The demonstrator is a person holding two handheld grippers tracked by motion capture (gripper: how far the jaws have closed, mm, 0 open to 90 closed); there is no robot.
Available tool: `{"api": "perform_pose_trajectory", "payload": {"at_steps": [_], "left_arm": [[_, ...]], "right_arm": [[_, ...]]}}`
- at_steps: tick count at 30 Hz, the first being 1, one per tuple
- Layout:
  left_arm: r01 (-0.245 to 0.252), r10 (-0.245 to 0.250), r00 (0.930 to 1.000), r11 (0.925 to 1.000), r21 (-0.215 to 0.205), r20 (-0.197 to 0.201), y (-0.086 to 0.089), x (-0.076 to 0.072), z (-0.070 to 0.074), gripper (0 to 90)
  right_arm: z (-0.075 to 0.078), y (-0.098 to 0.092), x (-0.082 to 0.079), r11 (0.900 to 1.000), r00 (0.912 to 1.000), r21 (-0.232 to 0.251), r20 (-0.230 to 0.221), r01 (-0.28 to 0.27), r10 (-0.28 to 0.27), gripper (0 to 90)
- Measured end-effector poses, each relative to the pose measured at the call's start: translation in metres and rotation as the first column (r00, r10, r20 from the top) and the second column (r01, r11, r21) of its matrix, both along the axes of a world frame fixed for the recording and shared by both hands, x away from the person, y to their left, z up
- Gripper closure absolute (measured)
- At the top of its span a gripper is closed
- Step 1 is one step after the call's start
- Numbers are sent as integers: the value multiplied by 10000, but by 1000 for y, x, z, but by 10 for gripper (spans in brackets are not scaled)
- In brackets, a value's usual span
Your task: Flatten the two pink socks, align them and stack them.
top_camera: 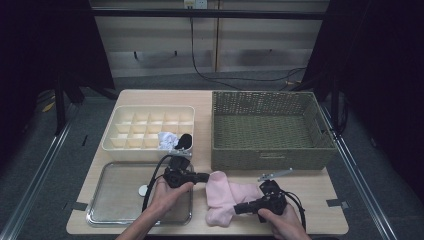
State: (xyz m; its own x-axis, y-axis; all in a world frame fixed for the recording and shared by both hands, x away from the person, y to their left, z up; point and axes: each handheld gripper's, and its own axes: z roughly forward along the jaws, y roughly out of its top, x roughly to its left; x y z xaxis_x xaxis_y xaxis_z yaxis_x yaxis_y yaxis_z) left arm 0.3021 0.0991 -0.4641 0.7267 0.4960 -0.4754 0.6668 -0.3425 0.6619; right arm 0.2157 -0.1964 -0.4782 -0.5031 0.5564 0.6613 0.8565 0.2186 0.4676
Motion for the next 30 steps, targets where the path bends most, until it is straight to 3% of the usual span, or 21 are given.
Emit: {"api": "perform_pose_trajectory", "payload": {"at_steps": [5,13,18,22,26,30], "left_arm": [[-100,102,9999,9988,-473,29,4,-8,10,894],[131,-149,9990,9990,-438,-421,-6,-20,2,895],[339,-362,9983,9981,-513,-449,-12,-26,1,894],[307,-319,9987,9991,-285,-396,-11,-27,-5,883],[389,-398,9981,9990,-211,-478,-7,-25,-8,844],[464,-472,9977,9987,-193,-491,-5,-24,-8,812]], "right_arm": [[26,-20,6,9994,9978,146,583,300,-308,876],[44,-53,29,9940,9922,-560,874,940,-889,876],[38,-59,44,9885,9903,-950,853,1174,-1094,874],[26,-54,51,9820,9896,-1377,815,1291,-1186,850],[13,-49,54,9769,9817,-1315,1111,1685,-1544,837],[4,-45,57,9756,9793,-1184,1057,1848,-1727,816]]}}
